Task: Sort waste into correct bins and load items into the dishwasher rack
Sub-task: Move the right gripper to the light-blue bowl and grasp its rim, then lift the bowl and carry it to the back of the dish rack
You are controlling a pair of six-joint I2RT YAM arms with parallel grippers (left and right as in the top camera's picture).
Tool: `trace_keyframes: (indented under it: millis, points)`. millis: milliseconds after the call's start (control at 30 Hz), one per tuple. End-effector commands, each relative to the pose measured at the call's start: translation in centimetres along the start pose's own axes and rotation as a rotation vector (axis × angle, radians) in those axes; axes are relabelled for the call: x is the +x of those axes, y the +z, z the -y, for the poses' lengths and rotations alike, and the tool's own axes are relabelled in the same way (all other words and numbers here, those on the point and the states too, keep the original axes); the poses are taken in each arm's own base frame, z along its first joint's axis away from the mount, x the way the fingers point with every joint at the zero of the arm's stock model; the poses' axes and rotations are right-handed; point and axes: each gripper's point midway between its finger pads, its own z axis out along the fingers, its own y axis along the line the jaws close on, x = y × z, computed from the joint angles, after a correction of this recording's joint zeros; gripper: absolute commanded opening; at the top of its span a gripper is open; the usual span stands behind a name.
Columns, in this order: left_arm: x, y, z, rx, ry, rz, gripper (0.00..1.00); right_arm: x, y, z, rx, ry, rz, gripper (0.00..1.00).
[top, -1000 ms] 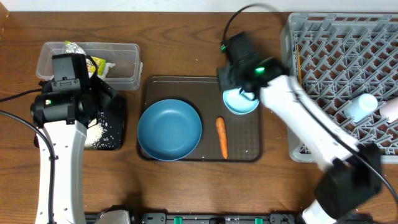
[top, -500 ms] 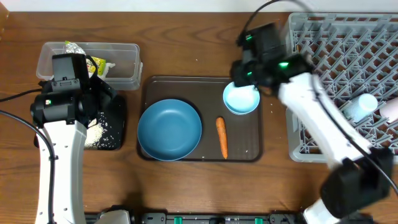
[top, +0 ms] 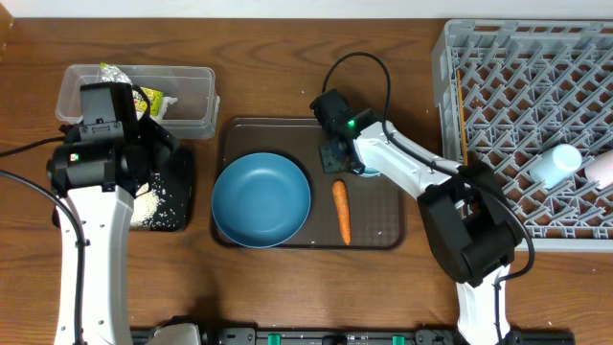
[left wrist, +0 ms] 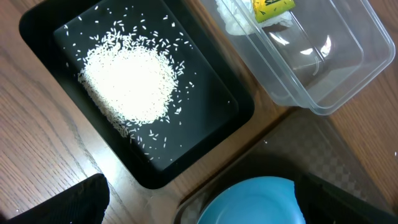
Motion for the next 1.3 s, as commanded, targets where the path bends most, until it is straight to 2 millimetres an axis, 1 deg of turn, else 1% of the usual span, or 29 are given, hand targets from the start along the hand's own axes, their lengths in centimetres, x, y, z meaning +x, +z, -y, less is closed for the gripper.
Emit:
trace_keyframes:
  millis: [0, 33, 100, 167, 233, 267, 300, 333, 367, 433, 467, 500, 567, 600, 633, 700, 767, 800, 833, 933, 1000, 1033, 1067, 1100, 1167, 1233, 1267]
  points:
    - [-0.2, -0.1, 0.0, -0.004, 0.005, 0.004, 0.98, -0.1, 0.2, 0.2, 0.034, 0.018, 0.012, 0.05]
    - [-0.2, -0.1, 0.0, -0.004, 0.005, 0.004, 0.98, -0.2, 0.1, 0.2, 0.032, 0.018, 0.014, 0.01]
    - [-0.2, -0.1, 0.0, -0.004, 0.005, 0.004, 0.98, -0.4, -0.3, 0.1, 0.028, 0.019, 0.016, 0.01]
    - [-0.2, -0.1, 0.0, -0.004, 0.005, 0.004, 0.98, -1.1, -1.9, -0.2, 0.015, 0.02, 0.026, 0.01]
    - [-0.2, -0.1, 0.0, -0.004, 0.005, 0.004, 0.98, -2.4, -4.5, -0.4, -0.006, 0.028, 0.061, 0.01]
    - [-0.2, -0.1, 0.0, -0.004, 0.005, 0.004, 0.98, -3.4, -6.3, -0.4, -0.015, 0.032, 0.09, 0.01]
    - [-0.2, -0.1, 0.0, -0.004, 0.005, 0.004, 0.98, -4.3, -8.2, -0.2, -0.026, 0.032, 0.124, 0.01]
    - [-0.2, -0.1, 0.0, -0.004, 0.005, 0.004, 0.98, -5.7, -10.8, 0.3, -0.041, 0.029, 0.177, 0.01]
    - [-0.2, -0.1, 0.0, -0.004, 0.005, 0.004, 0.98, -6.7, -13.1, 0.8, -0.052, 0.029, 0.224, 0.01]
    - [-0.2, -0.1, 0.0, -0.004, 0.005, 0.004, 0.98, -9.1, -18.6, 3.0, -0.074, 0.063, 0.347, 0.01]
    - [-0.2, -0.1, 0.0, -0.004, 0.005, 0.004, 0.98, -9.8, -20.4, 4.2, -0.08, 0.085, 0.39, 0.01]
    - [-0.2, -0.1, 0.0, -0.004, 0.005, 0.004, 0.98, -10.8, -23.2, 6.2, -0.097, 0.126, 0.455, 0.01]
    - [-0.2, -0.1, 0.0, -0.004, 0.005, 0.004, 0.98, -11.9, -26.6, 9.5, -0.135, 0.167, 0.544, 0.01]
    - [-0.2, -0.1, 0.0, -0.004, 0.005, 0.004, 0.98, -12.3, -28.0, 11.9, -0.167, 0.197, 0.581, 0.01]
    - [-0.2, -0.1, 0.0, -0.004, 0.005, 0.004, 0.98, -12.5, -28.7, 13.6, -0.198, 0.219, 0.598, 0.01]
    - [-0.2, -0.1, 0.0, -0.004, 0.005, 0.004, 0.98, -12.5, -29.4, 17.8, -0.313, 0.272, 0.611, 0.01]
    - [-0.2, -0.1, 0.0, -0.004, 0.005, 0.004, 0.98, -12.3, -29.0, 20.3, -0.408, 0.291, 0.616, 0.01]
    - [-0.2, -0.1, 0.0, -0.004, 0.005, 0.004, 0.98, -12.2, -28.7, 21.6, -0.451, 0.306, 0.619, 0.01]
    - [-0.2, -0.1, 0.0, -0.004, 0.005, 0.004, 0.98, -12.0, -28.2, 23.4, -0.499, 0.33, 0.629, 0.01]
    - [-0.2, -0.1, 0.0, -0.004, 0.005, 0.004, 0.98, -11.7, -27.0, 27.3, -0.61, 0.357, 0.683, 0.01]
    - [-0.2, -0.1, 0.0, -0.004, 0.005, 0.004, 0.98, -11.5, -26.0, 29.6, -0.701, 0.366, 0.726, 0.01]
    - [-0.2, -0.1, 0.0, -0.004, 0.005, 0.004, 0.98, -11.4, -25.4, 30.4, -0.723, 0.381, 0.733, 0.01]
    - [-0.2, -0.1, 0.0, -0.004, 0.005, 0.004, 0.98, -11.1, -24.3, 31.8, -0.747, 0.416, 0.738, 0.01]
    - [-0.2, -0.1, 0.0, -0.004, 0.005, 0.004, 0.98, -11.0, -23.7, 32.4, -0.749, 0.435, 0.738, 0.01]
    - [-0.2, -0.1, 0.0, -0.004, 0.005, 0.004, 0.98, -10.6, -21.3, 34.3, -0.749, 0.497, 0.732, 0.01]
    - [-0.2, -0.1, 0.0, -0.004, 0.005, 0.004, 0.98, -10.2, -19.5, 35.4, -0.758, 0.522, 0.727, 0.01]
    - [-0.2, -0.1, 0.0, -0.004, 0.005, 0.004, 0.98, -10.1, -19.0, 35.7, -0.774, 0.516, 0.731, 0.01]
